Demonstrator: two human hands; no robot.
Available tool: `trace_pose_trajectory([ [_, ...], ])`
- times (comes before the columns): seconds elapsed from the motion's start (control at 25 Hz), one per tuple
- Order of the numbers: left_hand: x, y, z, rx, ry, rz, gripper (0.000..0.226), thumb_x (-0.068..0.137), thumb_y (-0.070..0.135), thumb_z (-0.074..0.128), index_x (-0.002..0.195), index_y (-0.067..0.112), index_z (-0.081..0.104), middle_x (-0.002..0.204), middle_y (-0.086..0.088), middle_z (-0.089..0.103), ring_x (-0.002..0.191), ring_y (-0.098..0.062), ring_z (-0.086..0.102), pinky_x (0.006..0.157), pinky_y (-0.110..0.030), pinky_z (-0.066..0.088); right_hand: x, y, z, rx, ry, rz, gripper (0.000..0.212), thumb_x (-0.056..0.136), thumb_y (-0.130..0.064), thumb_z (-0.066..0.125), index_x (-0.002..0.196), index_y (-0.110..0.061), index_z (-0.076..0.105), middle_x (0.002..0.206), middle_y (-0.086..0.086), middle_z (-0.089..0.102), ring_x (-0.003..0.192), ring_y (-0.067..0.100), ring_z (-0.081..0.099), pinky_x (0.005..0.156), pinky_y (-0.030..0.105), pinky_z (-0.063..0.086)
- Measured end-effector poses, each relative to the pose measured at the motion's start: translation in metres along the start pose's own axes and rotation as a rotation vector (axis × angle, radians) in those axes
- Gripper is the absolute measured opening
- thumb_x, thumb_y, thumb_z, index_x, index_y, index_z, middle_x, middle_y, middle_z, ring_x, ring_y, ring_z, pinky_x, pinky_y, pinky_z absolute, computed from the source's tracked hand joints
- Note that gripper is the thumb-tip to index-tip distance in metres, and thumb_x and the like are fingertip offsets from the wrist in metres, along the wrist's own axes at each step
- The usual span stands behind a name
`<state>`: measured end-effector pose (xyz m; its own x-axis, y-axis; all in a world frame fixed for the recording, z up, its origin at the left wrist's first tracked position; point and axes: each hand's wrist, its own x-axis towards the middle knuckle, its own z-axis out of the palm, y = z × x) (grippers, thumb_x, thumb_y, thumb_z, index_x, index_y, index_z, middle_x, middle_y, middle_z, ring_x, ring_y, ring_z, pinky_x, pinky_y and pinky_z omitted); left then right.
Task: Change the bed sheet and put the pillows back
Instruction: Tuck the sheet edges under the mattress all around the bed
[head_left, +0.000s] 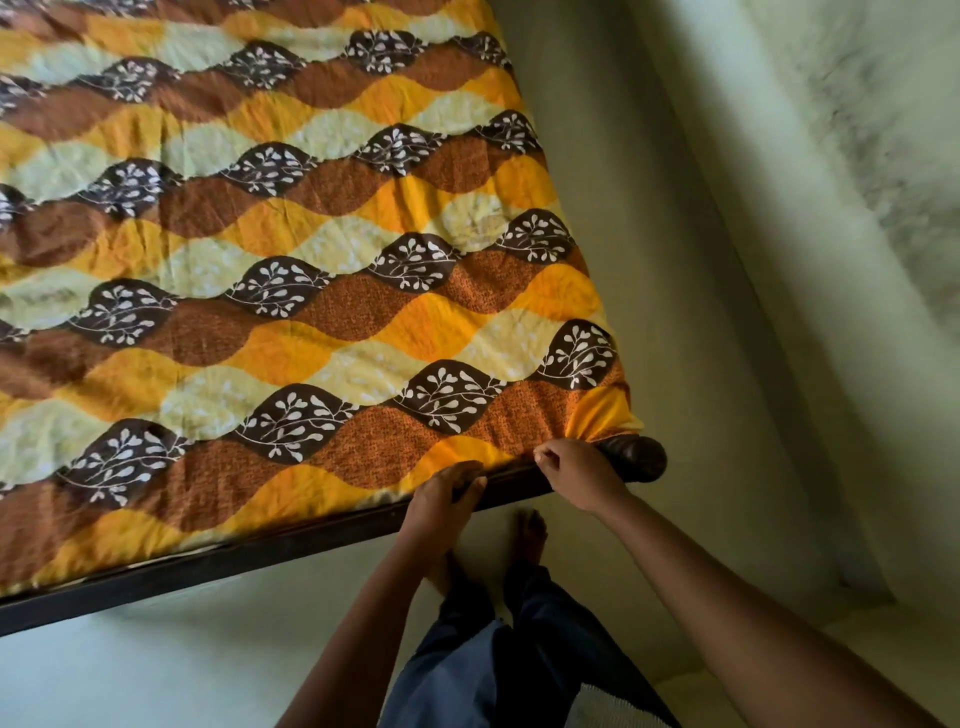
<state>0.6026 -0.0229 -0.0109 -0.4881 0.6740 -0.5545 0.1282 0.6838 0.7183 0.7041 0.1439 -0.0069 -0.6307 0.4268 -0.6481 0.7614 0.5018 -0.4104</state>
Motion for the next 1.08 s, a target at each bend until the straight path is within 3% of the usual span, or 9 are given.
trace_pose_trajectory([
  [0.08,-0.009,0.010,-0.008,-0.045,-0.004,0.010,0.035,0.095,0.030,0.048,0.128,0.017,0.053,0.125,-0.002,0.058,0.104,-0.006,0.052,0.080,-0.017,0.040,-0.020,-0.008,-0.013,0.150,0.030,-0.048,0.030,0.098,-0.024,0.046,0.124,-0.014,0.056,0.121,0.004,0.062,0.104,0.016,0.060,0.065,0.012,0.042],
  [0.24,-0.030,0.029,-0.013,-0.112,0.027,-0.007,0.037,0.096,0.028,0.045,0.129,0.014,0.050,0.129,-0.007,0.056,0.109,-0.010,0.053,0.082,-0.017,0.042,-0.048,-0.013,-0.049,0.229,-0.021,-0.111,0.032,0.098,-0.025,0.044,0.126,-0.016,0.056,0.128,0.003,0.059,0.116,0.016,0.055,0.065,0.005,0.036],
  [0.4,-0.038,0.077,-0.004,-0.129,0.084,0.003,0.034,0.097,0.024,0.044,0.128,0.014,0.051,0.120,-0.002,0.057,0.102,-0.016,0.057,0.060,-0.009,0.042,-0.063,0.019,-0.092,0.233,0.019,-0.131,0.031,0.098,-0.029,0.045,0.125,-0.019,0.057,0.129,0.001,0.058,0.117,0.014,0.055,0.072,0.011,0.040],
  [0.6,-0.013,0.148,0.049,-0.108,0.147,0.051,0.018,0.096,0.019,0.045,0.110,0.019,0.057,0.099,-0.012,0.063,0.073,-0.012,0.057,0.061,-0.021,0.045,-0.073,0.104,-0.143,0.278,0.016,-0.093,0.033,0.097,-0.033,0.045,0.124,-0.019,0.058,0.128,0.000,0.059,0.115,0.015,0.055,0.081,0.018,0.038],
  [0.72,0.006,0.218,0.115,-0.123,0.193,-0.002,0.024,0.097,0.025,0.042,0.116,0.016,0.054,0.087,0.001,0.055,0.074,-0.012,0.054,0.058,-0.012,0.041,-0.068,0.173,-0.191,0.242,0.012,-0.123,0.032,0.097,-0.036,0.044,0.121,-0.021,0.060,0.124,0.000,0.062,0.111,0.015,0.057,0.078,0.020,0.040],
  [0.84,0.024,0.266,0.161,-0.216,0.205,-0.078,0.030,0.098,0.024,0.041,0.120,0.009,0.053,0.109,-0.008,0.059,0.091,-0.017,0.060,0.069,-0.012,0.047,-0.059,0.213,-0.228,0.242,0.004,-0.144,0.032,0.097,-0.035,0.045,0.121,-0.021,0.060,0.122,0.001,0.063,0.111,0.016,0.057,0.076,0.020,0.040],
  [0.92,0.032,0.289,0.179,-0.302,0.244,-0.149,0.032,0.098,0.025,0.040,0.125,0.010,0.050,0.118,-0.008,0.056,0.089,-0.016,0.062,0.068,-0.015,0.052,-0.051,0.228,-0.250,0.248,-0.024,-0.176,0.033,0.097,-0.035,0.046,0.123,-0.019,0.059,0.120,0.003,0.063,0.110,0.016,0.057,0.072,0.019,0.037],
  [1.0,0.042,0.299,0.191,-0.372,0.317,-0.205,0.032,0.098,0.026,0.040,0.125,0.012,0.049,0.112,-0.005,0.058,0.086,-0.013,0.060,0.070,-0.017,0.053,-0.035,0.234,-0.270,0.245,-0.058,-0.224,0.034,0.097,-0.035,0.045,0.124,-0.018,0.058,0.119,0.004,0.063,0.109,0.016,0.057,0.064,0.018,0.038],
  [1.08,0.056,0.302,0.197,-0.389,0.407,-0.247,0.032,0.098,0.025,0.041,0.124,0.011,0.051,0.099,0.000,0.060,0.088,-0.014,0.058,0.080,-0.027,0.050,-0.014,0.232,-0.285,0.221,-0.083,-0.279,0.034,0.097,-0.035,0.046,0.123,-0.017,0.059,0.117,0.004,0.064,0.107,0.016,0.057,0.067,0.019,0.040],
])
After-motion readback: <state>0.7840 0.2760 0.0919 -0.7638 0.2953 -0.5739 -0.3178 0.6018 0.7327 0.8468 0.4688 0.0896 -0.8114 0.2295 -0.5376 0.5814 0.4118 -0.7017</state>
